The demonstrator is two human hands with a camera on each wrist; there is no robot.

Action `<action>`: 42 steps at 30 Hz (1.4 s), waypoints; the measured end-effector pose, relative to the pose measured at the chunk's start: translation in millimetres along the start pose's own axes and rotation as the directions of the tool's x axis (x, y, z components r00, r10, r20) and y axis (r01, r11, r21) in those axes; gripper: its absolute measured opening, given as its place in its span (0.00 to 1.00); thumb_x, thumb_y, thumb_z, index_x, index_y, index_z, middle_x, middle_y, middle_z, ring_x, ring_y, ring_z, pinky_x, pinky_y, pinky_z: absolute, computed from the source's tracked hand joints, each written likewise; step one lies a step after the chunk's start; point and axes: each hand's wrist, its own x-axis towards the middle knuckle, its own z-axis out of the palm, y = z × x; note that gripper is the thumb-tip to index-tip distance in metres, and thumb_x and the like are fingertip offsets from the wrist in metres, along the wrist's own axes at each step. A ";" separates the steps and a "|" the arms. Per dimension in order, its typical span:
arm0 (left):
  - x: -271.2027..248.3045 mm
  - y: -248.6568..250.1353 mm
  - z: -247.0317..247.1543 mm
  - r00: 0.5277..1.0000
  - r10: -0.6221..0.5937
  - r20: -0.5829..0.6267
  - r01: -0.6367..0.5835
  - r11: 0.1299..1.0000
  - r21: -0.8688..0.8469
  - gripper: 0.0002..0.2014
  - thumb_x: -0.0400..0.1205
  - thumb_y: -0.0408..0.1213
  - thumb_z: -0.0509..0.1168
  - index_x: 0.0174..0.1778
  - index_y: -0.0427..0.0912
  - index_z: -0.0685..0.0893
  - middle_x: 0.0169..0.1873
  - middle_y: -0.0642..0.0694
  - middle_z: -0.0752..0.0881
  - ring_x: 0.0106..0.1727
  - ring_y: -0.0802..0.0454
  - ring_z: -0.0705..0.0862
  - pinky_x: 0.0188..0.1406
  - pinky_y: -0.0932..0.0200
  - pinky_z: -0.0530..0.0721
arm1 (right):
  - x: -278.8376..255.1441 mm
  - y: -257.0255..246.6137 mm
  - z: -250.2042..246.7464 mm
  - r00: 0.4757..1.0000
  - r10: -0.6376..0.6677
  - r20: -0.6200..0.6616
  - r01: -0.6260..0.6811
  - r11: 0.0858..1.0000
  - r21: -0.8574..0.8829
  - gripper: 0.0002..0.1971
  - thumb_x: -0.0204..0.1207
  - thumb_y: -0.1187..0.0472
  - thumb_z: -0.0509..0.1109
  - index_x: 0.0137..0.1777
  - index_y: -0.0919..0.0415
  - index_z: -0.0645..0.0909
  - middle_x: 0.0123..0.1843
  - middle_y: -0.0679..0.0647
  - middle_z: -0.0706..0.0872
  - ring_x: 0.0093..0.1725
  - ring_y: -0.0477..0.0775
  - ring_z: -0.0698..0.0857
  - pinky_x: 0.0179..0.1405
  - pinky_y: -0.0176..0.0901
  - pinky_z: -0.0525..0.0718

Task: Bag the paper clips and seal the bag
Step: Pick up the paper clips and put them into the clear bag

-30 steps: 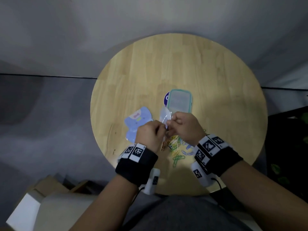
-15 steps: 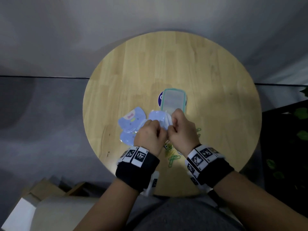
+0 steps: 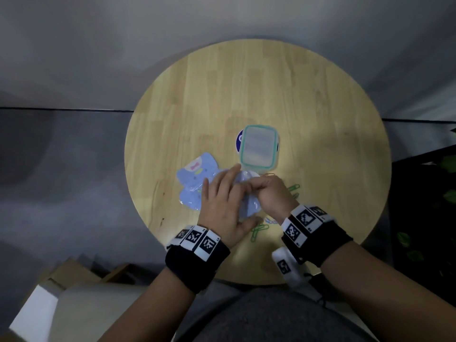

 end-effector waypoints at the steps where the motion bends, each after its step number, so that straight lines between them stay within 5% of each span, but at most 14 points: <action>1: -0.2 -1.1 -1.4 0.999 -0.024 0.043 0.023 0.999 0.032 0.37 0.64 0.62 0.67 0.65 0.48 0.68 0.79 0.43 0.62 0.78 0.41 0.56 0.75 0.32 0.51 | 0.1 -0.6 -1.2 0.999 0.011 0.036 -0.008 0.998 -0.062 0.22 0.72 0.79 0.61 0.30 0.54 0.87 0.46 0.56 0.85 0.49 0.53 0.82 0.61 0.54 0.81; 4: 2.3 -2.6 -1.4 0.991 -0.101 0.093 0.096 0.994 0.054 0.54 0.56 0.65 0.65 0.76 0.46 0.56 0.77 0.47 0.65 0.80 0.45 0.53 0.74 0.29 0.43 | -3.4 4.0 0.4 0.991 0.014 0.131 0.000 0.995 -0.101 0.16 0.72 0.80 0.63 0.41 0.62 0.88 0.45 0.55 0.86 0.48 0.43 0.84 0.62 0.44 0.80; 7: -0.2 -2.0 8.3 0.988 -0.143 0.056 0.140 0.989 0.042 0.49 0.54 0.58 0.65 0.73 0.44 0.63 0.60 0.46 0.78 0.69 0.42 0.72 0.75 0.30 0.50 | -14.6 9.0 5.8 0.981 0.016 0.191 0.012 0.989 -0.147 0.12 0.73 0.77 0.66 0.54 0.70 0.86 0.46 0.56 0.86 0.45 0.42 0.82 0.52 0.34 0.78; 10: -8.4 -6.3 19.6 0.981 -0.189 0.044 0.188 0.982 0.037 0.42 0.55 0.55 0.66 0.66 0.43 0.70 0.52 0.48 0.81 0.60 0.42 0.79 0.75 0.35 0.58 | -21.2 15.1 -1.8 0.980 0.109 0.168 -0.119 0.992 0.052 0.11 0.76 0.67 0.68 0.57 0.67 0.85 0.49 0.55 0.86 0.43 0.44 0.83 0.44 0.32 0.80; 12: -13.4 -11.3 23.5 0.970 -0.230 0.076 0.228 0.973 0.030 0.41 0.56 0.57 0.64 0.65 0.41 0.72 0.52 0.47 0.82 0.58 0.41 0.80 0.75 0.37 0.61 | -18.8 16.7 -16.5 0.977 0.178 0.117 -0.189 0.978 0.092 0.10 0.77 0.57 0.68 0.53 0.56 0.88 0.46 0.51 0.87 0.40 0.46 0.84 0.39 0.35 0.79; 14: -17.3 -15.7 23.7 0.962 -0.249 0.116 0.248 0.969 0.023 0.41 0.56 0.57 0.64 0.65 0.40 0.73 0.53 0.45 0.82 0.58 0.41 0.80 0.76 0.39 0.59 | -7.5 26.2 -38.8 0.990 0.112 -0.088 -0.121 0.988 -0.097 0.06 0.73 0.57 0.73 0.48 0.54 0.88 0.46 0.53 0.87 0.44 0.51 0.84 0.40 0.39 0.78; 16: -21.0 -18.2 22.5 0.959 -0.245 0.139 0.247 0.969 0.005 0.41 0.57 0.55 0.66 0.65 0.39 0.72 0.53 0.45 0.81 0.59 0.41 0.79 0.77 0.41 0.57 | 7.3 42.3 -62.4 0.970 0.020 -0.241 -0.141 0.857 -0.496 0.17 0.65 0.58 0.79 0.54 0.54 0.83 0.55 0.55 0.83 0.52 0.56 0.83 0.48 0.42 0.80; 18: -25.6 -18.7 22.2 0.960 -0.247 0.133 0.254 0.966 -0.043 0.41 0.56 0.57 0.66 0.64 0.39 0.72 0.52 0.44 0.81 0.58 0.42 0.78 0.76 0.40 0.59 | 15.8 59.8 -74.7 0.985 0.082 -0.153 -0.172 0.564 -0.807 0.41 0.58 0.52 0.82 0.71 0.52 0.70 0.71 0.58 0.70 0.66 0.61 0.74 0.63 0.51 0.78; 21: -31.8 -18.3 26.0 0.964 -0.262 0.042 0.265 0.954 -0.138 0.41 0.56 0.59 0.65 0.61 0.37 0.73 0.50 0.42 0.79 0.53 0.44 0.73 0.64 0.38 0.75 | 19.7 79.7 -73.6 0.987 0.136 -0.089 -0.133 0.371 -0.919 0.53 0.55 0.51 0.84 0.78 0.54 0.59 0.76 0.59 0.62 0.73 0.65 0.65 0.68 0.59 0.75; 26: -37.6 -15.5 32.0 0.952 -0.296 0.081 0.307 0.925 -0.223 0.42 0.54 0.59 0.69 0.62 0.41 0.70 0.51 0.46 0.78 0.54 0.44 0.79 0.54 0.64 0.70 | 25.4 93.9 -64.9 0.990 -0.058 -0.128 -0.093 0.413 -0.906 0.23 0.69 0.66 0.73 0.65 0.64 0.74 0.63 0.64 0.76 0.62 0.68 0.78 0.57 0.55 0.80; 30: -32.0 -7.7 38.1 0.917 -0.328 0.226 0.360 0.926 -0.116 0.47 0.54 0.62 0.68 0.68 0.43 0.68 0.55 0.47 0.77 0.58 0.45 0.77 0.59 0.56 0.72 | 24.4 94.1 -69.8 0.993 -0.067 -0.097 -0.060 0.425 -0.903 0.12 0.73 0.66 0.68 0.56 0.67 0.80 0.57 0.66 0.82 0.56 0.68 0.82 0.53 0.51 0.79; 33: -24.6 -7.9 47.2 0.911 -0.318 0.262 0.351 0.932 -0.092 0.47 0.55 0.59 0.73 0.68 0.42 0.67 0.57 0.45 0.76 0.60 0.43 0.76 0.61 0.54 0.73 | 20.8 85.3 -77.3 0.982 -0.074 -0.172 -0.103 0.557 -0.824 0.10 0.71 0.66 0.70 0.52 0.67 0.84 0.52 0.66 0.87 0.54 0.66 0.84 0.51 0.46 0.80; 39: -1.3 1.4 51.4 0.941 -0.282 0.189 0.315 0.932 -0.178 0.49 0.53 0.64 0.66 0.69 0.42 0.68 0.54 0.43 0.78 0.57 0.41 0.78 0.59 0.50 0.77 | -4.6 41.3 -72.3 0.951 0.075 -0.301 -0.154 0.957 -0.247 0.06 0.64 0.72 0.78 0.36 0.65 0.84 0.29 0.57 0.81 0.30 0.54 0.80 0.36 0.44 0.84; 42: 6.4 8.1 54.4 0.965 -0.225 0.135 0.254 0.932 -0.259 0.52 0.55 0.63 0.69 0.72 0.39 0.66 0.58 0.43 0.77 0.60 0.40 0.77 0.63 0.47 0.76 | -17.1 12.0 -60.0 0.959 0.115 -0.260 -0.101 0.993 0.065 0.10 0.65 0.77 0.76 0.32 0.64 0.81 0.28 0.60 0.81 0.24 0.53 0.78 0.27 0.40 0.83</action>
